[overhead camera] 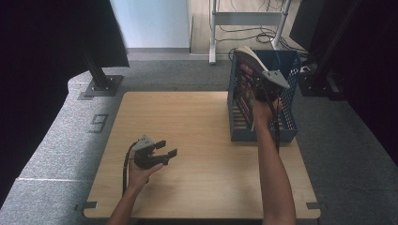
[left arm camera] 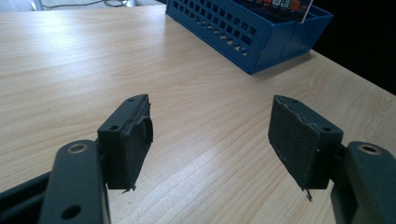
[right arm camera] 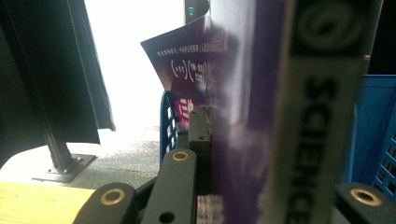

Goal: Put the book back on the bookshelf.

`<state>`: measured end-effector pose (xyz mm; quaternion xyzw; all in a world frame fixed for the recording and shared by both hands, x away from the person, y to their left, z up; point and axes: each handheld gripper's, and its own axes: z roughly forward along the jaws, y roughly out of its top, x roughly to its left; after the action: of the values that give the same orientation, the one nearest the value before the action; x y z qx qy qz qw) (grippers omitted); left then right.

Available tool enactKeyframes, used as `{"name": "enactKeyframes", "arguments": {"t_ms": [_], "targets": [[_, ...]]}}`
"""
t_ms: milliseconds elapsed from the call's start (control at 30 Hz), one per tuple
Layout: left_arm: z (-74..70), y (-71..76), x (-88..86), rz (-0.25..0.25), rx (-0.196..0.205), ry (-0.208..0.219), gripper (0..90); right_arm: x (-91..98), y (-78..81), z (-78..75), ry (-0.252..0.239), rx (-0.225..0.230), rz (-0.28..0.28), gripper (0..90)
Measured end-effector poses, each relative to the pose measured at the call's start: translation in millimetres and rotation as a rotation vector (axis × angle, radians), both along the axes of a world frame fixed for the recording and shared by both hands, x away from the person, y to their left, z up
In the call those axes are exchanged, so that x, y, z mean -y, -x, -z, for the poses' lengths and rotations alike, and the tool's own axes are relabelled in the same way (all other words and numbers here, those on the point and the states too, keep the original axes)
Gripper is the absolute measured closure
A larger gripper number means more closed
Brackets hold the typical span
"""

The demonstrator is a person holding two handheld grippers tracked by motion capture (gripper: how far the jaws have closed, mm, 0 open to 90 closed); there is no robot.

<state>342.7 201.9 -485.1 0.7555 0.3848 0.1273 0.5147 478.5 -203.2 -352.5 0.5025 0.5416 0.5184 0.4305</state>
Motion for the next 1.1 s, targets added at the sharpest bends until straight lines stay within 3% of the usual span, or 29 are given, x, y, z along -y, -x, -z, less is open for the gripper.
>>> {"name": "enactKeyframes", "arguments": {"t_ms": [700, 900, 1100], "targets": [[1.0, -2.7, -3.1, -0.005, -0.002, 0.006, 30.4, -3.0, -20.7, 5.2, -0.009, 0.015, 0.022, 81.4], [1.4, -2.8, -4.4, -0.005, -0.004, 0.004, 30.4, -10.3, -27.6, 16.0, 0.029, -0.003, 0.025, 81.4], [1.3, -1.9, -4.1, -0.007, -0.004, 0.007, 30.4, -10.8, -28.1, 27.2, 0.017, 0.000, 0.018, 81.4]]}}
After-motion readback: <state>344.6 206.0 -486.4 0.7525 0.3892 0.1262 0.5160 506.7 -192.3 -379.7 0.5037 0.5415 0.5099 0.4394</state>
